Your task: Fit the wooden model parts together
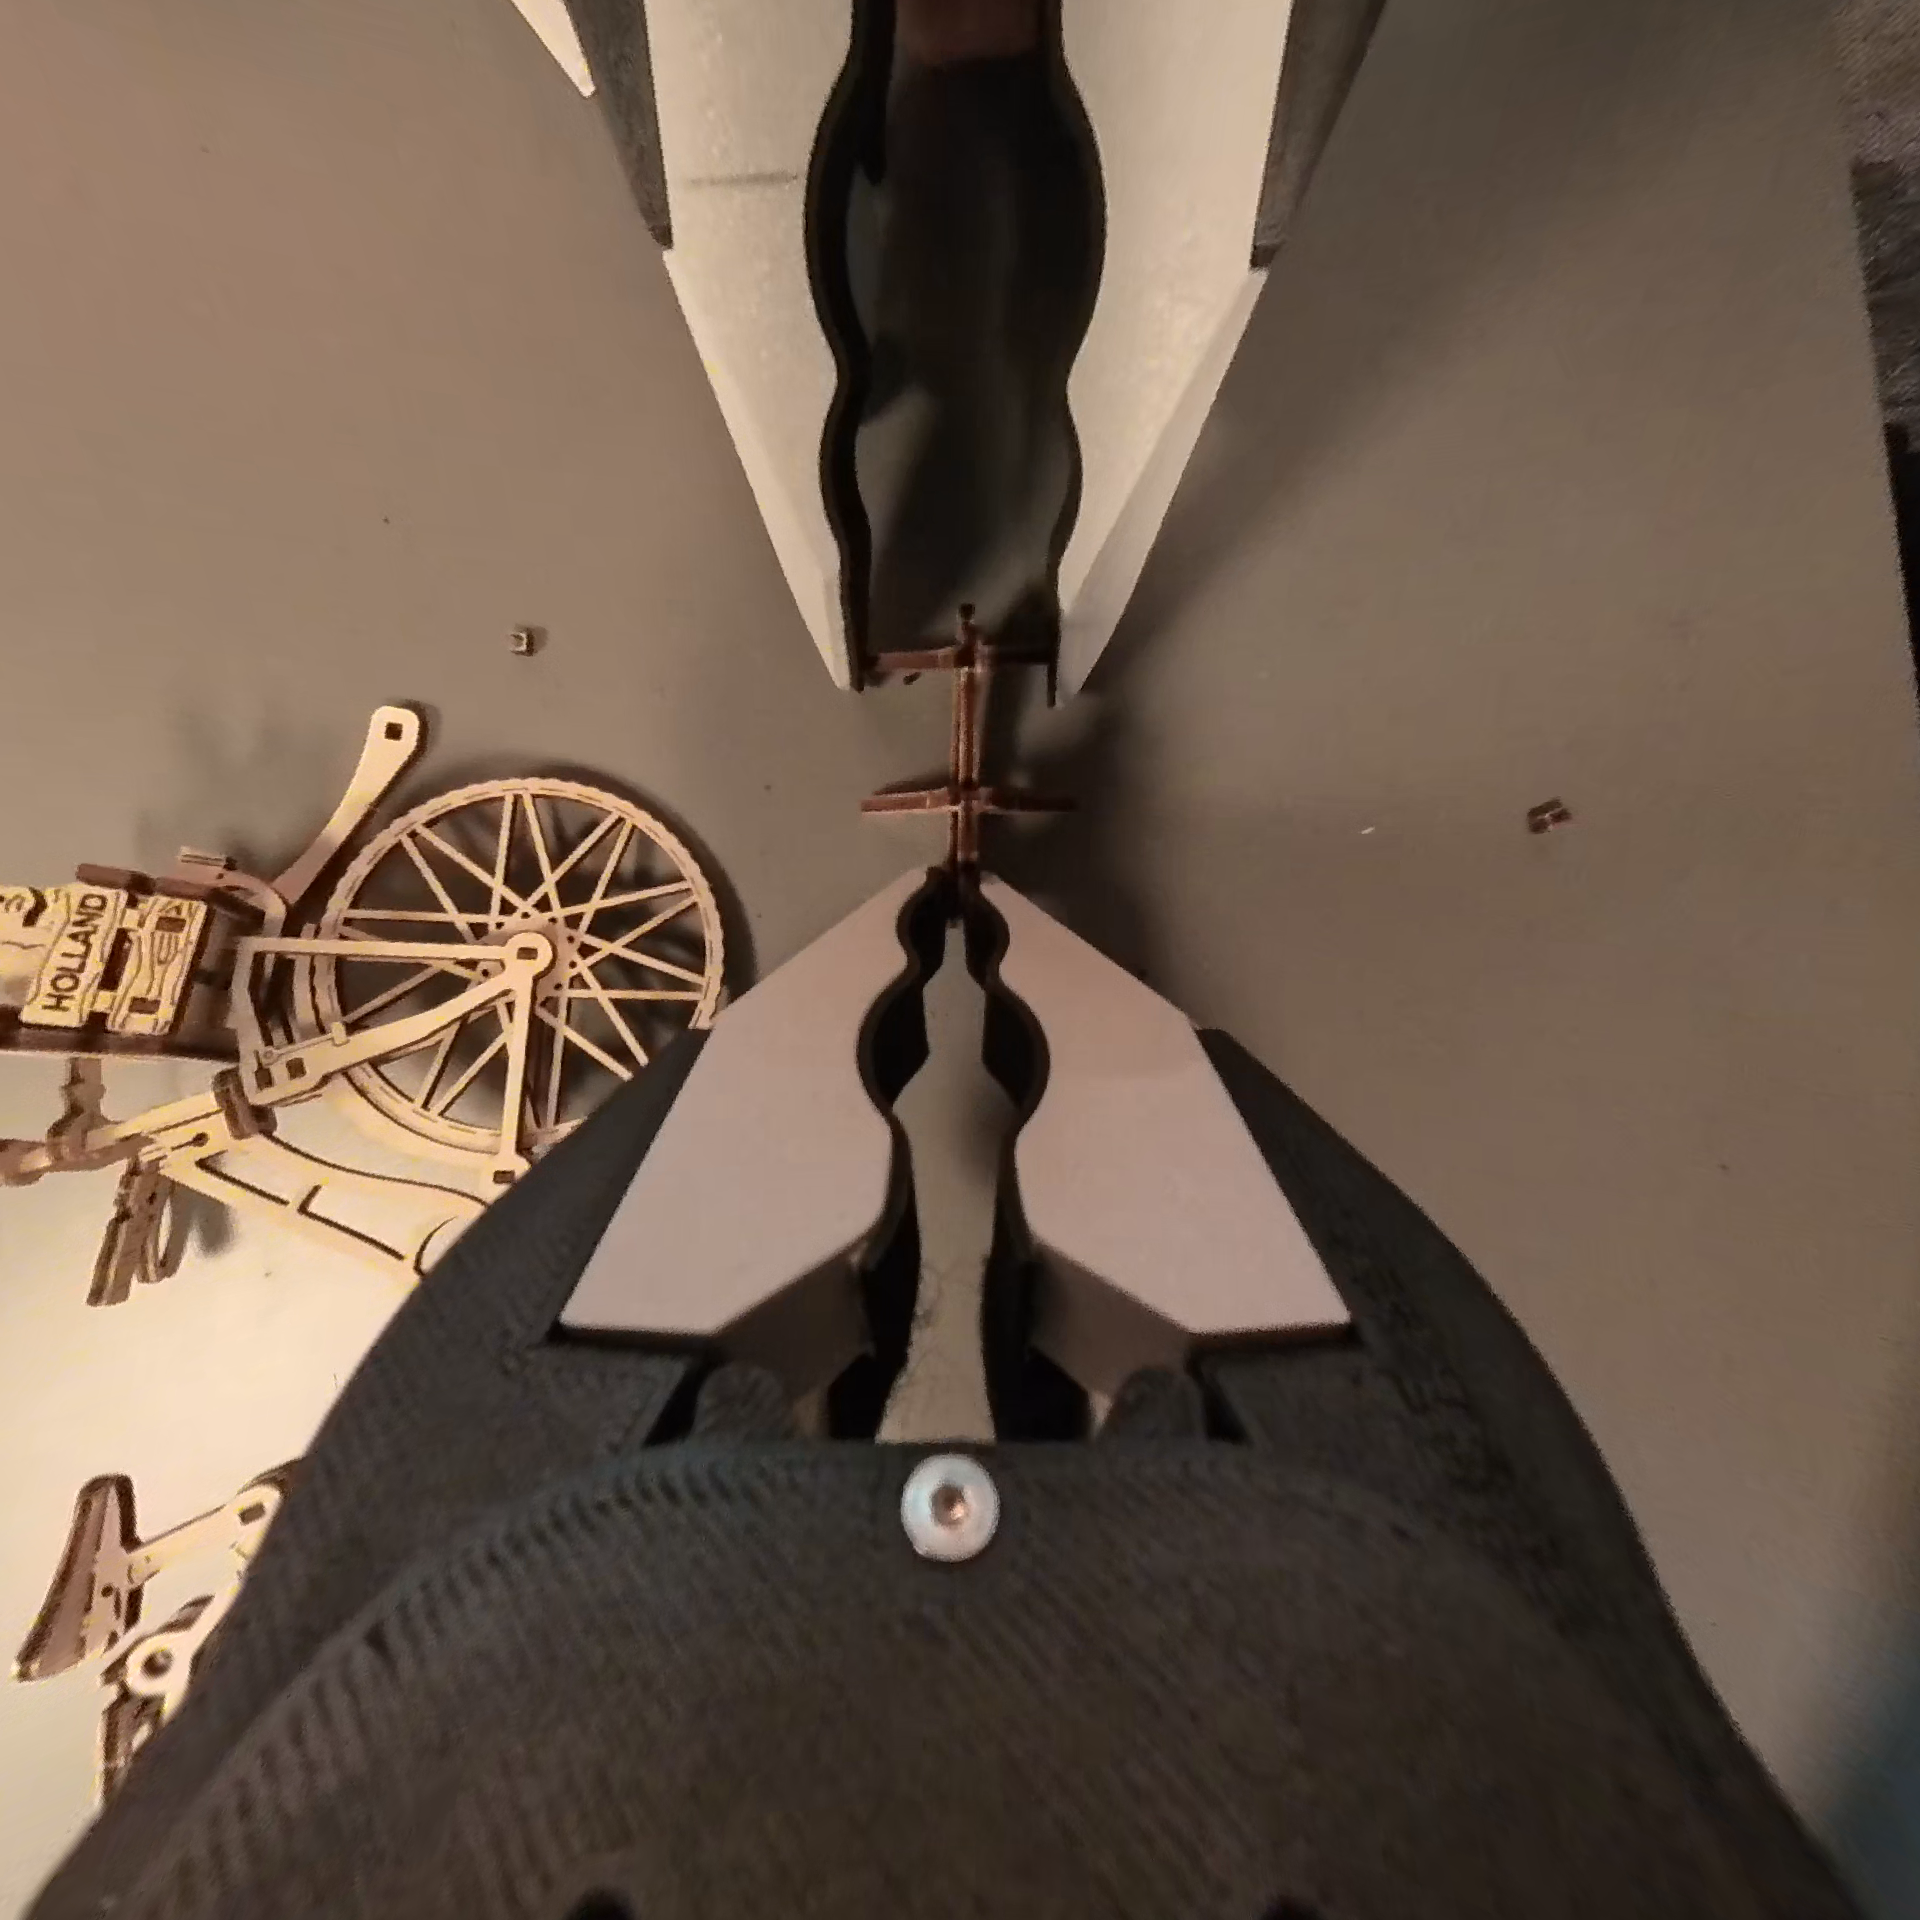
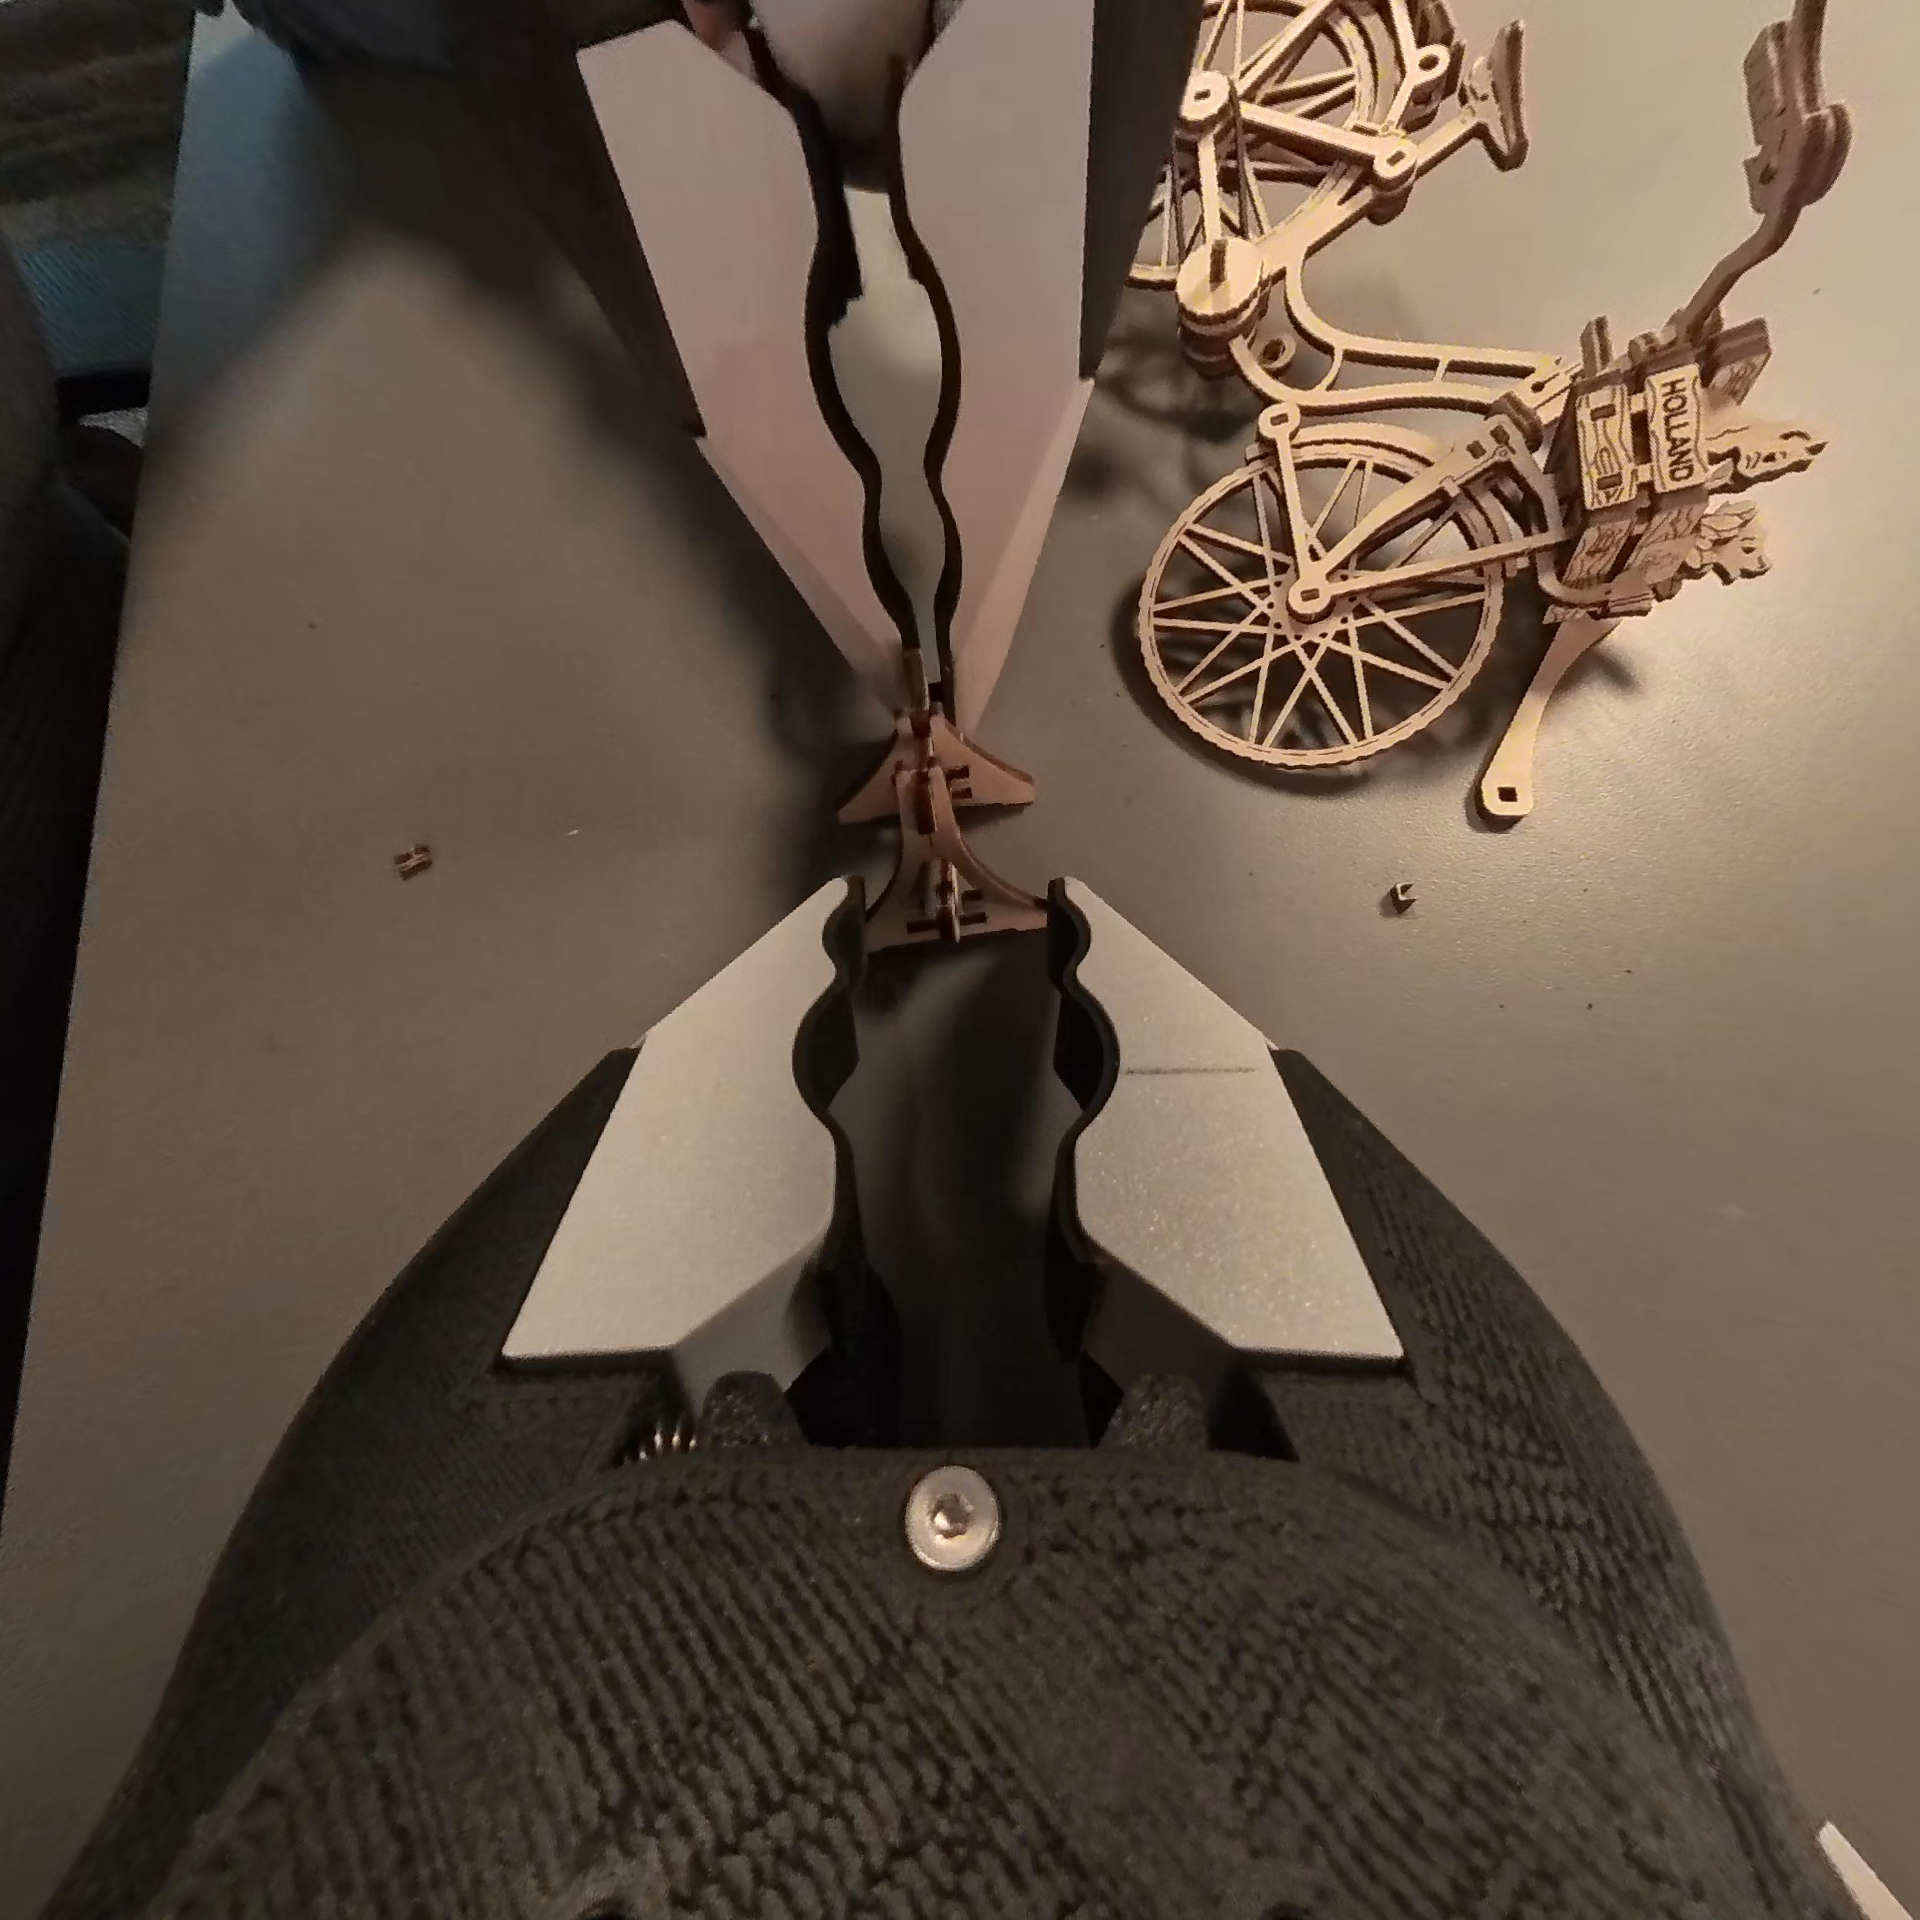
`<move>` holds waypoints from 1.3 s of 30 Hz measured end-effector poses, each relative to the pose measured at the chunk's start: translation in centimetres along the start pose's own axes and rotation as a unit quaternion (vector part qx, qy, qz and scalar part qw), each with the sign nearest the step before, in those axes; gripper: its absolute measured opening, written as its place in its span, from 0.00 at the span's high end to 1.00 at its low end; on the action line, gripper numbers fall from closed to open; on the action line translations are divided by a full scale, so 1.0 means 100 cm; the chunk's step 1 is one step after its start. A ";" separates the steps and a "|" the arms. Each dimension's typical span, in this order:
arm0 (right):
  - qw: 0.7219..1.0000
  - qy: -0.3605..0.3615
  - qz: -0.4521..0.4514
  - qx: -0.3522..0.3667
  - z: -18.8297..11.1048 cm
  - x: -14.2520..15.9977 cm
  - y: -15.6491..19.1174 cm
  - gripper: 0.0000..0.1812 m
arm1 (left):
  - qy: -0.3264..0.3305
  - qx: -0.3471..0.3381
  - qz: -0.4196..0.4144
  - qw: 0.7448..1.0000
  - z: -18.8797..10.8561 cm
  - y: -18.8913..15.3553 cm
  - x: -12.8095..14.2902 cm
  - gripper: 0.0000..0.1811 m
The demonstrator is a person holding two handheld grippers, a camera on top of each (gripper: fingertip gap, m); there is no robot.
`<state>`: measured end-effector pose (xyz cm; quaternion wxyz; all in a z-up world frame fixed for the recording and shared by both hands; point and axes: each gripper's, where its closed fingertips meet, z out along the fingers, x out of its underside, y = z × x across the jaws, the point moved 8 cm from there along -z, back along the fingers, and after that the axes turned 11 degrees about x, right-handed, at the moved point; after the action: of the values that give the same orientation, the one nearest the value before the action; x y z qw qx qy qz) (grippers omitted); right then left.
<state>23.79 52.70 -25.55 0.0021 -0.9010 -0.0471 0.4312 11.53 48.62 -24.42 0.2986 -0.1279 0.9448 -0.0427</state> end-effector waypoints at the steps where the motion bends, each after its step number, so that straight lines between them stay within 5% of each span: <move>1: 1.000 0.000 0.000 0.000 0.000 0.000 0.000 0.82 | 0.001 -0.001 -0.001 1.000 0.000 0.000 0.000 0.99; 28: 1.000 0.000 0.001 0.010 -0.001 0.000 -0.001 0.82 | -0.005 -0.001 0.002 1.000 -0.013 0.006 0.004 0.88; 39: 1.000 0.000 0.002 0.009 -0.001 0.000 -0.002 0.82 | -0.035 -0.012 0.057 0.998 -0.009 0.003 0.005 0.92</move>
<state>23.88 52.91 -25.52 0.0093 -0.9011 -0.0413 0.4314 10.58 48.78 -24.04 0.3317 -0.0791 0.9400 -0.0098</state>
